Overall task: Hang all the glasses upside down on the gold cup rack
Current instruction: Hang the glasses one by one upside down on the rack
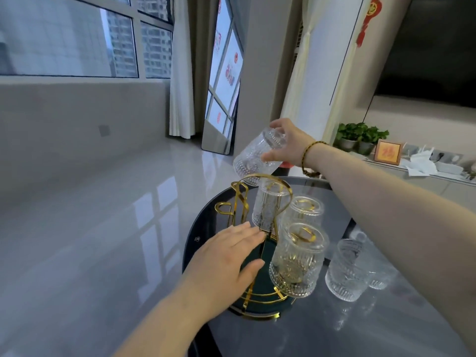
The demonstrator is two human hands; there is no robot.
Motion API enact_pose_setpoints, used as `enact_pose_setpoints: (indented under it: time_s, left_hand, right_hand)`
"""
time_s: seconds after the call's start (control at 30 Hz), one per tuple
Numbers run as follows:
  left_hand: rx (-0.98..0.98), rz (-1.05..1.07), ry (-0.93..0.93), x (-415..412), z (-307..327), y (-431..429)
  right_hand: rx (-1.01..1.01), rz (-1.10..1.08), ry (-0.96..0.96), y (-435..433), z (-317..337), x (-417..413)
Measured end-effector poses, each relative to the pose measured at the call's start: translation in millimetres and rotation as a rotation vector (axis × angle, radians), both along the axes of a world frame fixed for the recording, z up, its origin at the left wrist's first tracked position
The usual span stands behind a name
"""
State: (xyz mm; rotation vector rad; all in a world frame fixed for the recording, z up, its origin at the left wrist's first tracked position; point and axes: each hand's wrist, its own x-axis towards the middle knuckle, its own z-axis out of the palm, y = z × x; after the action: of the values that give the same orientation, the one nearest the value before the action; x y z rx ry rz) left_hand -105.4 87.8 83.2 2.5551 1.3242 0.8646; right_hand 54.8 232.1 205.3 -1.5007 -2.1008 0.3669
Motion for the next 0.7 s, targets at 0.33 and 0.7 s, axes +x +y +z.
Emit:
enact_pose_setpoints:
  time_s: [0.33,0.7]
  left_hand:
    - [-0.027,-0.027,0.013,-3,-2,0]
    - [0.096,0.055,-0.026,0,1,-2]
  right_hand:
    - [-0.083,0.138,-0.133,14,-13,-26]
    - [-0.299,0.284,-0.308,23,-36,-39]
